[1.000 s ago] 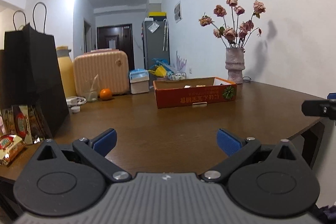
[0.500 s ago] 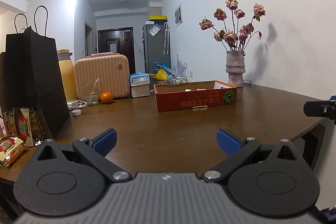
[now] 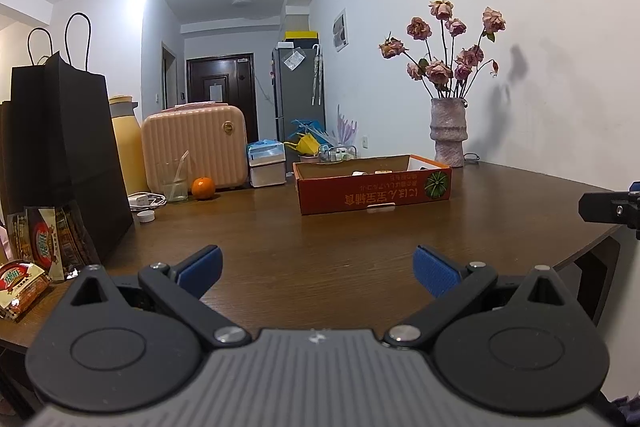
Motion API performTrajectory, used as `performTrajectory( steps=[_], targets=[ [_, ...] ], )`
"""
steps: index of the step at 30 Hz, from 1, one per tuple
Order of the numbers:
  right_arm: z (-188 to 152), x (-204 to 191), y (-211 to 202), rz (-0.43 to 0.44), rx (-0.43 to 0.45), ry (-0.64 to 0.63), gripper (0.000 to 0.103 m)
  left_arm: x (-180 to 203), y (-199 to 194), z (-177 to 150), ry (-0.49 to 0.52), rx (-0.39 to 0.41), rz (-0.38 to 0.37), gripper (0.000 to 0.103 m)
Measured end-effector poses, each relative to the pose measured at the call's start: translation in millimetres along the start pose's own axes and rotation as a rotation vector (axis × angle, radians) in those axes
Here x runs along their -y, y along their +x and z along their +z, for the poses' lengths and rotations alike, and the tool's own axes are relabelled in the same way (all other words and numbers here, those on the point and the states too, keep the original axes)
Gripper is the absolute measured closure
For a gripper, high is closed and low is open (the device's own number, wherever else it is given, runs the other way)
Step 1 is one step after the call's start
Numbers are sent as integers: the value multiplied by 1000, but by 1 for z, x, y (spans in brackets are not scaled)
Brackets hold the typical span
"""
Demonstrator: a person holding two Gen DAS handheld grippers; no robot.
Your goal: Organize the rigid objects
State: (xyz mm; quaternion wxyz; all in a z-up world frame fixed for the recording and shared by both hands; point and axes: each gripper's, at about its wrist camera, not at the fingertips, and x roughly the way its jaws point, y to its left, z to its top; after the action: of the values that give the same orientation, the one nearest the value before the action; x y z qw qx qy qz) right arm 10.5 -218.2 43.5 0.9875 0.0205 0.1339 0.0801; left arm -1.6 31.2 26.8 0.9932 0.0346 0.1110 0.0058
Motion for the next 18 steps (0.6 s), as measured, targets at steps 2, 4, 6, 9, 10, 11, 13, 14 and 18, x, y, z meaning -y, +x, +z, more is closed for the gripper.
performTrajectory(
  steps=[2, 4, 6, 9, 10, 11, 13, 14, 18],
  targets=[
    [0, 0, 0, 0, 0, -1, 0, 0, 0, 0, 0, 0, 0, 0],
    [0, -1, 0, 0, -2, -1, 0, 0, 0, 0, 0, 0, 0, 0],
    [-1, -1, 0, 0, -2, 0, 0, 0, 0, 0, 1, 0, 0, 0],
    [0, -1, 0, -3, -1, -1, 0, 0, 1, 0, 0, 0, -1, 0],
    [0, -1, 1, -4, -2, 0, 0, 0, 1, 0, 0, 0, 0, 0],
    [-1, -1, 1, -4, -3, 0, 0, 1, 1, -1, 0, -1, 0, 0],
    [-1, -1, 2, -4, -6, -3, 0, 1, 0, -1, 2, -2, -3, 0],
    [-1, -1, 2, -5, -8, -6, 0, 1, 0, -1, 2, -1, -3, 0],
    [-1, -2, 3, -5, -8, -6, 0, 1, 0, -1, 3, 0, -2, 0]
  ],
)
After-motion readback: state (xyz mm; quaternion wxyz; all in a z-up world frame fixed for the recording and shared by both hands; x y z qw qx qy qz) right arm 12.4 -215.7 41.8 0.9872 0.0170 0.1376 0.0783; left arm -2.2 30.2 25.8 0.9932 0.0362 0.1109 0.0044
